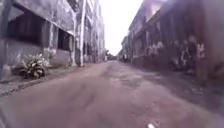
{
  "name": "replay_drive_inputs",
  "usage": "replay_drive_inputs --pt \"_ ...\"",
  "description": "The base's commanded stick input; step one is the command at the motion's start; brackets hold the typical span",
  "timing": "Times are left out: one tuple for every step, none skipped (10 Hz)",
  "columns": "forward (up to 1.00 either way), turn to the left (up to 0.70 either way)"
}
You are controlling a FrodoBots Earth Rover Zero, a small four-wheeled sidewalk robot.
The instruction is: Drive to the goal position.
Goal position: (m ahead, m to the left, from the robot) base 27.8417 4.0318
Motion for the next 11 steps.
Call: replay_drive_inputs --pt "0.7 0.0" --pt "0.7 0.0" --pt "0.7 0.0" --pt "0.7 0.0" --pt "0.7 0.0" --pt "0.7 0.0" --pt "0.7 0.0" --pt "0.7 0.0" --pt "0.7 0.0" --pt "0.7 0.0" --pt "0.7 0.0"
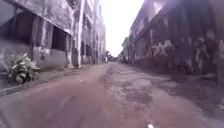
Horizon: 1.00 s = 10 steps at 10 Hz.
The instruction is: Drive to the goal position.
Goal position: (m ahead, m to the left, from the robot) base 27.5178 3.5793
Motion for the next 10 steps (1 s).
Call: replay_drive_inputs --pt "0.7 0.0" --pt "0.7 0.0" --pt "0.7 0.0" --pt "0.7 0.0" --pt "0.7 0.0" --pt "0.7 0.0" --pt "0.7 0.0" --pt "0.7 0.0" --pt "0.7 0.0" --pt "0.7 0.0"
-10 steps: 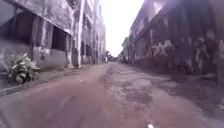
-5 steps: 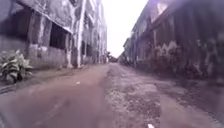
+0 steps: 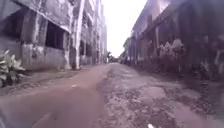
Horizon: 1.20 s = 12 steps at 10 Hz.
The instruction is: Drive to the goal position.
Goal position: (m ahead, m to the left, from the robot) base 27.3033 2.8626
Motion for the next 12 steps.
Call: replay_drive_inputs --pt "0.7 0.0" --pt "0.7 0.0" --pt "0.7 0.0" --pt "0.7 0.0" --pt "0.7 0.0" --pt "0.7 0.0" --pt "0.7 0.0" --pt "0.7 0.0" --pt "0.7 0.0" --pt "0.7 0.0" --pt "0.7 0.0" --pt "0.7 -0.02"
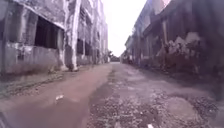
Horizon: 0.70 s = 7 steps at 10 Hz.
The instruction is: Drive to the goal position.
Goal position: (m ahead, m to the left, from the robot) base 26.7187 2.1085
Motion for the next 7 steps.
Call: replay_drive_inputs --pt "0.7 -0.12" --pt "0.7 -0.22" --pt "0.7 -0.32" --pt "0.7 -0.3" --pt "0.7 -0.24" --pt "0.7 0.0" --pt "0.7 0.0"
